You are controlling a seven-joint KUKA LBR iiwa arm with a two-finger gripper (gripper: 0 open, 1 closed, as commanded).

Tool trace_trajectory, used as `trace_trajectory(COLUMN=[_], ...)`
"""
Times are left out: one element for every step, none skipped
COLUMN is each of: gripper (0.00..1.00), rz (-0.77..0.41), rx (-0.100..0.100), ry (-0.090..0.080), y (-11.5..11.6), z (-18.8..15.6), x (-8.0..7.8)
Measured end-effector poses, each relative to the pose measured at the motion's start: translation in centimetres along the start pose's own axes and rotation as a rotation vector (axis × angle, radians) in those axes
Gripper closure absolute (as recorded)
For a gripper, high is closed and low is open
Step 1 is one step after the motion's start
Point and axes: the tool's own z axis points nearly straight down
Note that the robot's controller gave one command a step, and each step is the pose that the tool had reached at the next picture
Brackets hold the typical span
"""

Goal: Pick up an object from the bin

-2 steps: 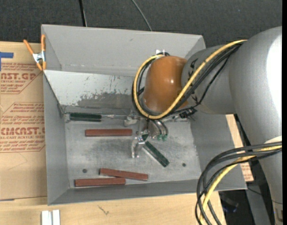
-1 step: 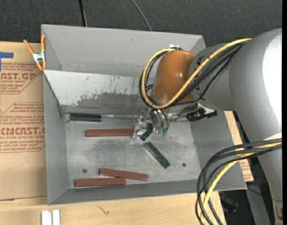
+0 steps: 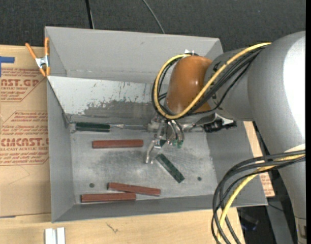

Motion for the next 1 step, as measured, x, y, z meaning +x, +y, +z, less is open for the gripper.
trace_trajectory(gripper=[0.0], rz=[0.001], rx=[-0.001], ry=[-0.001], y=[-0.01], z=[0.0], x=[-0.01])
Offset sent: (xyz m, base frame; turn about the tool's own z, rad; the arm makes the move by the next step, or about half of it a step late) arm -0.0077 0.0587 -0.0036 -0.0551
